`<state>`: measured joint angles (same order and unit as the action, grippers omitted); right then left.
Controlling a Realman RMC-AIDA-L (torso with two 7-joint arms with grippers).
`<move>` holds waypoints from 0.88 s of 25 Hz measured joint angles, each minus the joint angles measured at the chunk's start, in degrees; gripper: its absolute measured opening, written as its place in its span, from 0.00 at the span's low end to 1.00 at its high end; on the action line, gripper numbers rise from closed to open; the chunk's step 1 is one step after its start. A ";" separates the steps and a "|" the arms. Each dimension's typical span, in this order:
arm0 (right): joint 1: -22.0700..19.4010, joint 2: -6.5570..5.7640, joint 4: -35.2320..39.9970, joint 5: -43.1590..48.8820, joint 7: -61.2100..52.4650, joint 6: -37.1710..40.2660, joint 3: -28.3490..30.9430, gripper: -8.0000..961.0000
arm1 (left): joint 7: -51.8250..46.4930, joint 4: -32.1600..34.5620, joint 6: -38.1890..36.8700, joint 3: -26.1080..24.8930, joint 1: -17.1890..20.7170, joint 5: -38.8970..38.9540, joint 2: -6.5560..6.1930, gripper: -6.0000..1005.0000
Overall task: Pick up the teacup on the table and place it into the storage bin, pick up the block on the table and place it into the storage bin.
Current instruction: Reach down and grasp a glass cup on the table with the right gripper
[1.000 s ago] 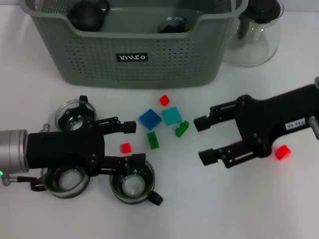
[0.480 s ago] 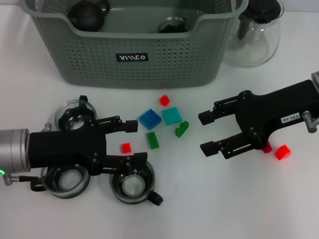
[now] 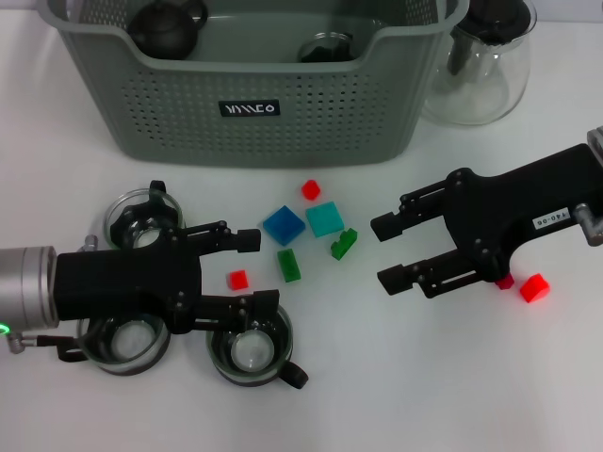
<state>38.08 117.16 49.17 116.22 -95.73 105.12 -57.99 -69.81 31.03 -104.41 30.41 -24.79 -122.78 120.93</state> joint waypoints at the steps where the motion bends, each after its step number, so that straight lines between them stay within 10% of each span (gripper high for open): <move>1: 0.10 0.00 0.07 0.05 0.14 0.30 0.06 0.70 | 0.00 0.00 0.00 0.00 0.00 0.00 0.00 0.86; 15: 2.44 0.07 2.29 4.78 -3.86 -0.39 0.10 0.71 | -0.04 0.32 -0.01 0.00 0.01 -0.35 -0.27 0.86; 22: 3.35 2.66 6.56 9.32 -3.71 -1.66 -0.48 0.71 | -0.31 0.76 -0.82 0.00 -0.04 -0.42 -0.55 0.86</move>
<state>41.43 119.81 55.72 125.55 -99.44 103.46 -58.47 -70.11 31.79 -105.24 30.41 -24.83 -123.20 120.39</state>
